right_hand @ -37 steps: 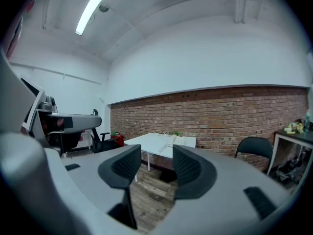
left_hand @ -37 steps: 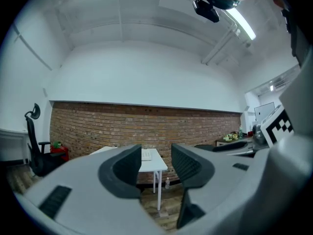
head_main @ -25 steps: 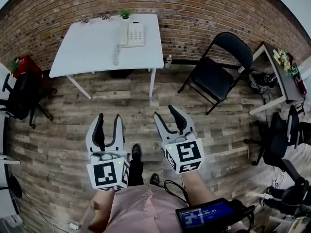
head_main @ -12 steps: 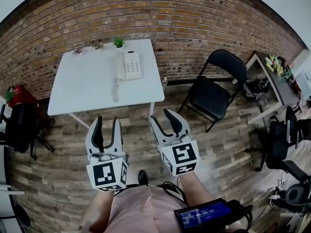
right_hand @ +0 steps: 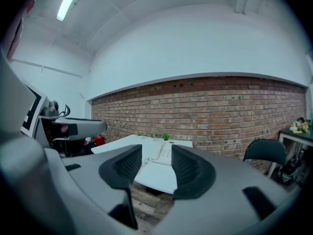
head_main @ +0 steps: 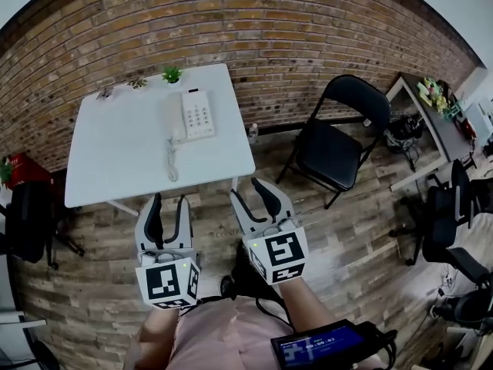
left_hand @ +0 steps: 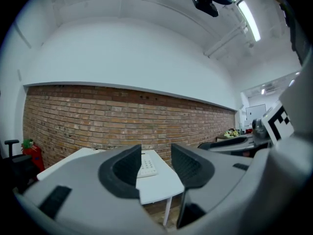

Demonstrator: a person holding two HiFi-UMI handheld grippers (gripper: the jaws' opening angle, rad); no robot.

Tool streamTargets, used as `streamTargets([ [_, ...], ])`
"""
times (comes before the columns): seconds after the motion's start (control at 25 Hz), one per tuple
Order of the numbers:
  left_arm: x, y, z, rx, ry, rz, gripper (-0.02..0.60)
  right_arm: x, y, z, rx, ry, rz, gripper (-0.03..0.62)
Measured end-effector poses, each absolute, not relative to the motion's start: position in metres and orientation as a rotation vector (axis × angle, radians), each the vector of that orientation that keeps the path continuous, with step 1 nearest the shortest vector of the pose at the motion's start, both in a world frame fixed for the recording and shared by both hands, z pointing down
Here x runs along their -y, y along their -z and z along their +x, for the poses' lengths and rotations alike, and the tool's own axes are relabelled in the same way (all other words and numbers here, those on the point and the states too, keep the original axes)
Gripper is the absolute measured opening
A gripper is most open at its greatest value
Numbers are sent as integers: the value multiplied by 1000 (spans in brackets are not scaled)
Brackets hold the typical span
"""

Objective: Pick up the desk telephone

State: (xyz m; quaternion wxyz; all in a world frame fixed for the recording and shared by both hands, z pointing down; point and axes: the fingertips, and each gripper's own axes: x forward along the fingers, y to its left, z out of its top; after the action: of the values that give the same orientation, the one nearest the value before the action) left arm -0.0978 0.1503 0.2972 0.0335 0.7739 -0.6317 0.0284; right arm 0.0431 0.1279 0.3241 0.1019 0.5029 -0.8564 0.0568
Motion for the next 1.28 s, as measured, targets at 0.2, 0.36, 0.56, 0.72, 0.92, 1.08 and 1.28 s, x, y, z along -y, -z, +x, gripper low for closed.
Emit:
streamTargets([
  [0.2, -116, -331, -87, 1912, -172, 2358, 187, -88, -353, 50, 2521, -224, 1473, 192],
  [0.36, -72, -349, -93, 1924, -242, 2327, 204, -36, -371, 48, 2526, -262, 1433, 192],
  [0.56, -6, -357, -97, 1941, -261, 2295, 219, 36, -382, 52, 2533, -302, 1398, 192],
  [0.72, 38, -360, -98, 1954, -268, 2262, 229, 81, -388, 43, 2552, -329, 1337, 192],
  [0.92, 83, -351, -100, 1995, -255, 2230, 236, 128, -383, 35, 2588, -329, 1270, 192],
  [1.08, 108, -337, -108, 2038, -221, 2217, 241, 160, -371, 30, 2620, -294, 1254, 192],
  [1.28, 126, -322, -119, 2060, -195, 2214, 252, 189, -353, 16, 2660, -264, 1228, 193],
])
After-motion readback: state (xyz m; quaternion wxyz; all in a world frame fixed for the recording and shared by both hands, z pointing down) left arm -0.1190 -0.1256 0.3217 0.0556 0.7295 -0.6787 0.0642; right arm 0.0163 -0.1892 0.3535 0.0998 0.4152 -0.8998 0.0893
